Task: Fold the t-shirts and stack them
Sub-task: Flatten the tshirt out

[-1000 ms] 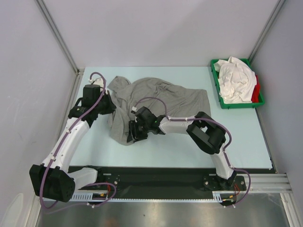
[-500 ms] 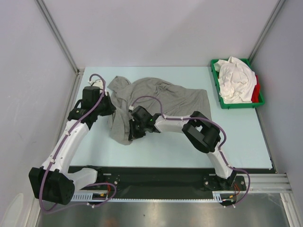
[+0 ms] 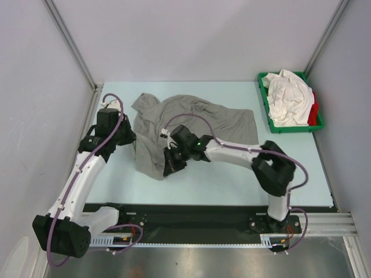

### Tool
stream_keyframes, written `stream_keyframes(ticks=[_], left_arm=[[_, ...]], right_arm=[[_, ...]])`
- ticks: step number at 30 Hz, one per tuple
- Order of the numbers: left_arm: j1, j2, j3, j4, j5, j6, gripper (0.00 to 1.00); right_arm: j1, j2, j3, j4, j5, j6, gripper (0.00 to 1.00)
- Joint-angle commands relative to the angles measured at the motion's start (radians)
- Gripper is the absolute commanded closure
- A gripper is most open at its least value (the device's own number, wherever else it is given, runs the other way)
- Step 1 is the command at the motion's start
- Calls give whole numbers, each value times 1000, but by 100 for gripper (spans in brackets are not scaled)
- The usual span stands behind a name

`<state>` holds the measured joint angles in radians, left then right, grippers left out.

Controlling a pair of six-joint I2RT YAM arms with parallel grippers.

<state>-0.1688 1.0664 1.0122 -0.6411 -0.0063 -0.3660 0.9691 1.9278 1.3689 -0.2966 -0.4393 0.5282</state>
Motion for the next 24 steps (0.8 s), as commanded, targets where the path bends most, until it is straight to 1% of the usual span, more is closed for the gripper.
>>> stream_keyframes(ticks=[1, 2, 3, 5, 8, 9, 10, 11, 12, 13, 16, 17, 18, 19, 21, 24], left_arm=[[12, -54, 39, -67, -69, -34, 100], [11, -62, 34, -72, -66, -36, 100], [11, -66, 29, -74, -61, -34, 100], [11, -69, 13, -75, -35, -34, 100], [11, -51, -6, -66, -6, -44, 100], [11, -48, -9, -62, -3, -44, 100], [11, -42, -9, -52, -3, -50, 100], [11, -39, -8, -45, 27, -50, 100], [11, -36, -7, -40, 29, -50, 100], [11, -33, -1, -34, 32, -47, 100], [11, -19, 14, -34, 26, -37, 100], [12, -19, 17, -34, 26, -36, 100], [12, -19, 19, -34, 22, -34, 100], [12, -17, 20, -34, 22, -33, 100], [14, -13, 25, -34, 23, -31, 100], [14, -11, 26, -32, 29, -28, 100]], right_arm=[[-16, -188, -83, -4, -212, -46, 100], [-23, -223, -147, -7, -217, -51, 100], [-45, -295, -174, -12, -220, -51, 100], [-91, -352, -261, 1, -257, -43, 100], [-102, -333, -266, -15, -205, -71, 100], [-93, -316, -242, -25, -117, -91, 95], [-60, -267, -199, -13, -69, -94, 86], [-49, -236, -165, -9, -34, -86, 69], [-38, -189, -130, -16, 25, -74, 69], [-18, -105, -46, -44, 51, -60, 69], [14, 15, 57, -44, 131, -68, 65], [31, 32, 70, -36, 154, -71, 62], [37, 48, 82, -33, 198, -76, 55], [40, 65, 93, -35, 217, -80, 52], [48, 105, 116, -32, 240, -88, 48], [55, 152, 156, -55, 244, -86, 46]])
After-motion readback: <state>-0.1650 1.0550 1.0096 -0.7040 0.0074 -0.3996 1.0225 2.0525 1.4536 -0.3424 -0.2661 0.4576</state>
